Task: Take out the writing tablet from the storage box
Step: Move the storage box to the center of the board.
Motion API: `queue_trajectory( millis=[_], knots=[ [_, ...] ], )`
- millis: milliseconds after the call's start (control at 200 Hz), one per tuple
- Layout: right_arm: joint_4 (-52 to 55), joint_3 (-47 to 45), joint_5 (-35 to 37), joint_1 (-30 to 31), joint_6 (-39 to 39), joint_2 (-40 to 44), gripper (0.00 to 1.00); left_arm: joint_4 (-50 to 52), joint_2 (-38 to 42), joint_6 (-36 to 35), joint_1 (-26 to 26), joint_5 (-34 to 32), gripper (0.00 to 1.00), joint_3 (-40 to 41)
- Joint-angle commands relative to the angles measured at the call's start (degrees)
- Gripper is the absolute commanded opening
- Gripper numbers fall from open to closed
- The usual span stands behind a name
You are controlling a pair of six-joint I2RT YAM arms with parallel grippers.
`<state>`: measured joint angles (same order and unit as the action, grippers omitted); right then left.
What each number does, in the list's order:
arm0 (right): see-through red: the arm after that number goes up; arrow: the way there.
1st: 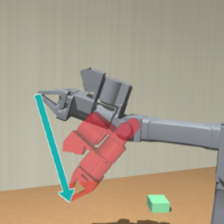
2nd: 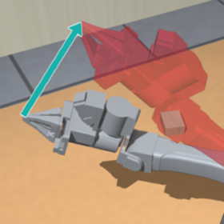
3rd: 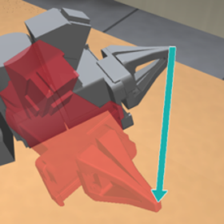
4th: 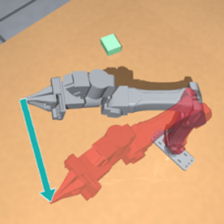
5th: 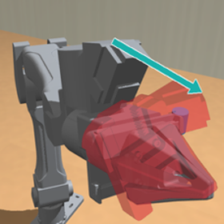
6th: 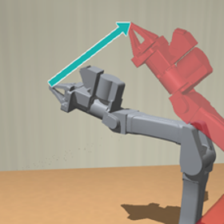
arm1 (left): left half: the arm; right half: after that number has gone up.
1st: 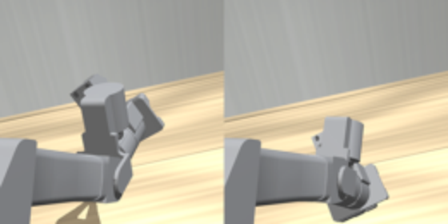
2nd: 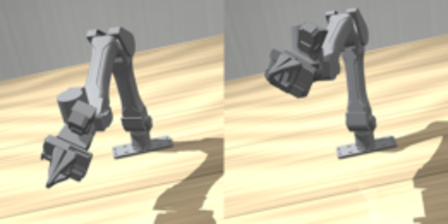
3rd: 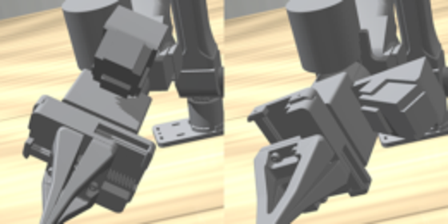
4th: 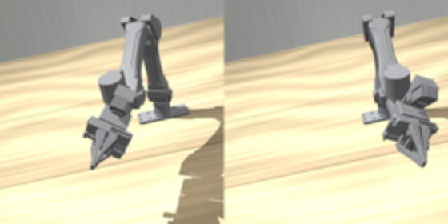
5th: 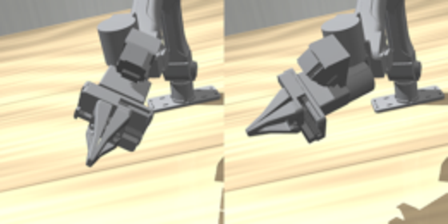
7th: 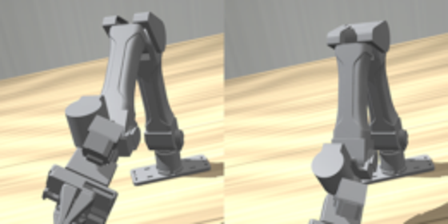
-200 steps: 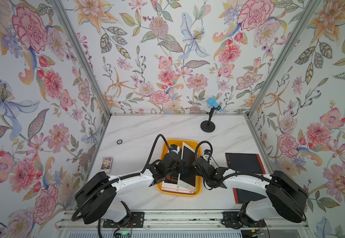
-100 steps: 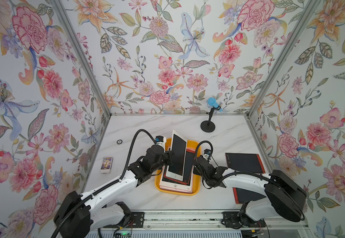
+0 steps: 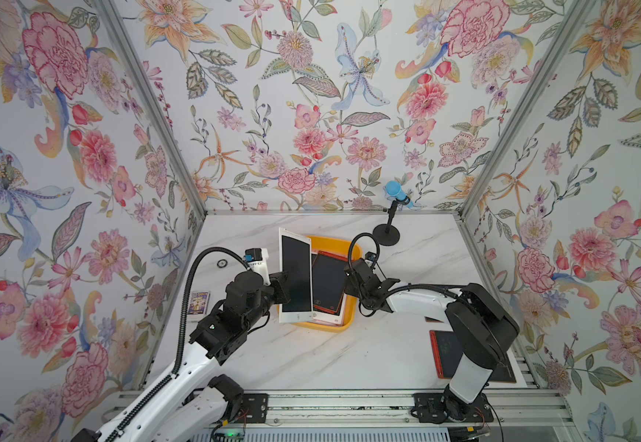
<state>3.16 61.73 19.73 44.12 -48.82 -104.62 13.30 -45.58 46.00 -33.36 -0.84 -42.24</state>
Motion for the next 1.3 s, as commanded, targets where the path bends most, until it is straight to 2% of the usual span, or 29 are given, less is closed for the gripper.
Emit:
queue_trajectory(
  millis=[0, 105, 150, 255, 285, 380, 540, 620, 681, 796, 906, 996, 1111, 1296],
  knots=[
    [3.18, 5.19, -3.41, 0.62, 4.85, -5.18, 0.06, 2.37, 2.26, -1.45, 0.77, -1.97, 0.0, -2.06],
    [3.48, 8.57, -4.6, 0.56, 6.68, -7.93, 0.08, 3.43, 3.35, -1.59, 1.11, -2.45, 0.0, -2.15],
    [4.05, 9.16, -4.38, 0.54, 6.98, -8.18, 0.12, 3.79, 3.65, -1.57, 1.2, -2.41, 0.0, -2.15],
    [5.27, 8.73, -2.14, 0.61, 7.71, -6.11, 0.41, 4.1, 3.75, -1.65, 1.37, -2.41, 0.0, -2.23],
    [5.25, 8.22, -1.32, 0.77, 8.2, -4.82, 0.46, 4.02, 3.6, -1.66, 1.37, -2.28, 0.0, -2.31],
    [5.26, 6.35, 1.36, 1.12, 10.14, 1.13, 0.58, 3.24, 3.17, -1.73, 1.45, -1.25, 0.0, -2.58],
    [4.63, 2.31, 3.51, 1.93, 13.07, 15.27, 0.71, 0.86, 2.19, -1.97, 1.55, 2.83, 0.0, -3.62],
    [0.52, -2.44, -0.5, 1.41, 14.04, 23.04, 0.81, -1.37, 1.83, -2.12, 1.63, 6.35, 0.0, -4.14],
    [-5.17, -8.18, -6.95, -0.26, 14.8, 28.67, 0.89, -5.13, 1.49, -1.63, 1.76, 10.62, 0.0, -3.78],
    [-17.21, -20.08, -24.31, -7.44, 12.34, 38.43, 0.9, -12.05, -0.49, 1.27, 1.9, 20.41, 0.0, -3.46],
    [-21.85, -26.08, -33.76, -11.21, 12.08, 46.19, 0.94, -19.12, -2.99, 4.57, 1.88, 28.61, 0.0, -3.14],
    [-21.82, -27.62, -39.34, -12.18, 12.48, 49.7, 0.95, -24.39, -4.86, 7.65, 1.89, 33.43, 0.0, -2.68],
    [-27.33, -30.51, -46.57, -13.07, 10.08, 52.74, 0.94, -30.97, -6.66, 11.69, 1.9, 37.64, 0.0, -1.49],
    [-35.59, -33.46, -52.1, -13.36, 5.58, 53.71, 0.92, -35.93, -7.57, 16.01, 1.73, 40.94, 0.0, -0.01]
  ],
)
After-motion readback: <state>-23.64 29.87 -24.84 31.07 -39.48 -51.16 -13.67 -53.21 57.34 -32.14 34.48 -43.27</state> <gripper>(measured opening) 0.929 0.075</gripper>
